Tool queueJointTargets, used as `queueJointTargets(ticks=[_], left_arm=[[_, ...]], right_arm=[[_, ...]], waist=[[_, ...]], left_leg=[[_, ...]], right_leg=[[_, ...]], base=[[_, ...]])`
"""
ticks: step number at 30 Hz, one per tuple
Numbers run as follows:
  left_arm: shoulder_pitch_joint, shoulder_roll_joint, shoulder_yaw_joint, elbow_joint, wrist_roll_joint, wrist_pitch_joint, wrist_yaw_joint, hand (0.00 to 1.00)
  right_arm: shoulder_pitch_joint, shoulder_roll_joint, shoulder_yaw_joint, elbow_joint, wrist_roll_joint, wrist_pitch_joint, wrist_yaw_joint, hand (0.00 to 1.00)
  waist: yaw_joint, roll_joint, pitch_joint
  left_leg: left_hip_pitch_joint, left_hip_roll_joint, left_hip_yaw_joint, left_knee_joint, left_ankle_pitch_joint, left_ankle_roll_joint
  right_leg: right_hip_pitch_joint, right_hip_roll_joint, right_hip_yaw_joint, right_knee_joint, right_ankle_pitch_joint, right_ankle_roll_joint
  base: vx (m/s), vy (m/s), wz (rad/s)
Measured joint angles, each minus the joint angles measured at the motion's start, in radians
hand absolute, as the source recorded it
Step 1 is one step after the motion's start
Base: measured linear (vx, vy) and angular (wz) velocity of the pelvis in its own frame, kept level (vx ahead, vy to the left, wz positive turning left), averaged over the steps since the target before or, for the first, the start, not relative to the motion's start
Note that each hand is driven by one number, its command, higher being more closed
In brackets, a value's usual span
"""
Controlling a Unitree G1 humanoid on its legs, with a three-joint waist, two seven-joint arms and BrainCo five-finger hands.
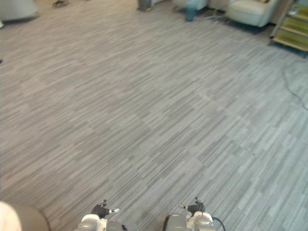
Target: Pick up cushions and gather them together orderly.
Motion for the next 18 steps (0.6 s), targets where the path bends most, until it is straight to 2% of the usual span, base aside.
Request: queueJointTargets(ticks=[2,4,6,7,9,10,11,12,13,14,15,16,17,18], left_arm=[[0.0,-0.005,0.001,-0.01,0.0,0.0,0.001,0.0],[-0.005,-0.007,0.005,-0.013,0.0,-0.002,0.0,0.0],[-0.008,-0.009,0.005,-0.016,0.0,-0.002,0.001,0.0],[-0.012,-0.011,0.005,-0.016,0.001,-0.002,0.0,0.0],[-0.018,-0.012,0.002,-0.015,0.002,-0.002,0.001,0.0],[-0.017,-0.012,-0.003,-0.014,0.001,-0.002,0.001,0.0],[-0.018,-0.01,-0.003,-0.014,0.001,-0.002,0.0,0.0],[-0.019,-0.003,-0.003,-0.014,0.001,-0.002,-0.001,0.0],[-0.02,0.005,-0.005,-0.014,0.001,-0.002,-0.001,0.0],[-0.025,0.01,-0.002,-0.015,0.0,-0.002,0.0,0.0],[-0.028,0.014,-0.004,-0.013,0.0,-0.002,0.001,0.0],[-0.036,0.017,-0.007,-0.004,-0.001,0.003,0.002,0.0],[-0.035,0.023,-0.018,-0.003,-0.002,0.007,0.003,0.0],[-0.035,0.025,-0.031,0.002,-0.002,0.008,0.003,0.0]], right_arm=[[0.022,-0.022,-0.021,0.013,0.019,0.005,-0.003,0.0],[0.049,-0.023,-0.046,0.023,0.023,0.008,-0.003,0.0],[0.067,-0.02,-0.059,0.039,0.03,0.017,-0.004,0.0],[0.073,-0.014,-0.077,0.039,0.032,0.017,-0.007,0.0],[0.083,-0.009,-0.096,0.038,0.033,0.016,-0.013,0.0],[0.086,-0.004,-0.097,0.035,0.033,0.016,-0.016,0.0],[0.086,0.002,-0.101,0.033,0.034,0.015,-0.017,0.0],[0.085,0.014,-0.111,0.03,0.035,0.014,-0.018,0.0],[0.088,0.028,-0.116,0.028,0.037,0.012,-0.019,0.0],[0.094,0.039,-0.12,0.031,0.036,0.012,-0.017,0.0],[0.092,0.048,-0.129,0.027,0.036,0.011,-0.016,0.0],[0.09,0.059,-0.138,0.027,0.036,0.01,-0.016,0.0],[0.089,0.065,-0.143,0.026,0.038,0.01,-0.016,0.0],[0.087,0.062,-0.143,0.026,0.038,0.011,-0.016,0.0]], waist=[[0.0,0.002,0.001],[0.001,0.003,0.004],[0.001,0.005,0.006],[0.0,0.01,0.013],[0.001,0.009,0.016],[0.002,0.01,0.015],[0.008,0.003,0.013],[0.01,-0.009,0.007],[0.01,-0.03,-0.005],[0.017,-0.058,-0.007],[0.024,-0.068,-0.008],[0.019,-0.072,-0.003],[0.005,-0.076,0.002],[-0.004,-0.075,0.007]], left_leg=[[-0.049,-0.08,-0.099,0.003,-0.028,-0.047],[-0.108,-0.15,-0.138,-0.065,-0.045,-0.074],[-0.144,-0.21,-0.157,-0.21,-0.042,-0.08],[-0.16,-0.255,-0.198,-0.332,-0.032,-0.094],[-0.162,-0.31,-0.275,-0.539,0.023,-0.121],[-0.161,-0.327,-0.301,-0.639,0.06,-0.122],[-0.159,-0.339,-0.314,-0.643,0.122,-0.095],[-0.162,-0.355,-0.315,-0.626,0.133,-0.074],[-0.169,-0.385,-0.305,-0.586,0.104,-0.038],[-0.157,-0.403,-0.268,-0.574,0.065,-0.027],[-0.143,-0.411,-0.248,-0.572,0.048,-0.023],[-0.114,-0.421,-0.244,-0.56,0.019,-0.002],[-0.076,-0.426,-0.243,-0.558,-0.008,0.007],[-0.038,-0.427,-0.244,-0.565,-0.025,0.011]], right_leg=[[0.031,0.016,0.073,-0.02,-0.003,-0.038],[0.054,0.023,0.144,-0.058,0.007,-0.053],[0.077,0.029,0.21,-0.09,0.01,-0.053],[0.098,0.032,0.245,-0.112,0.009,-0.052],[0.123,0.034,0.295,-0.143,-0.003,-0.04],[0.136,0.037,0.321,-0.155,-0.02,-0.031],[0.141,0.034,0.352,-0.152,-0.044,-0.022],[0.144,0.022,0.373,-0.152,-0.065,-0.016],[0.146,-0.009,0.389,-0.127,-0.096,0.006],[0.105,-0.027,0.396,-0.007,-0.112,0.05],[0.051,-0.035,0.39,0.11,-0.107,0.084],[-0.023,-0.04,0.364,0.296,-0.062,0.179],[-0.081,-0.057,0.331,0.45,-0.037,0.233],[-0.116,-0.077,0.28,0.528,-0.045,0.217]], base=[[0.23,-0.08,-1.06],[0.25,0.008,-1.24],[0.27,0.074,-1.19],[0.32,0.139,-1.03],[0.39,0.186,-0.92],[0.42,0.209,-0.89],[0.58,0.285,-0.83],[0.54,0.267,-0.68],[0.55,0.242,-0.66],[0.52,0.184,-0.66],[0.49,0.15,-0.57],[0.58,0.163,-0.24],[0.49,0.119,-0.02],[0.52,0.07,0.0]])
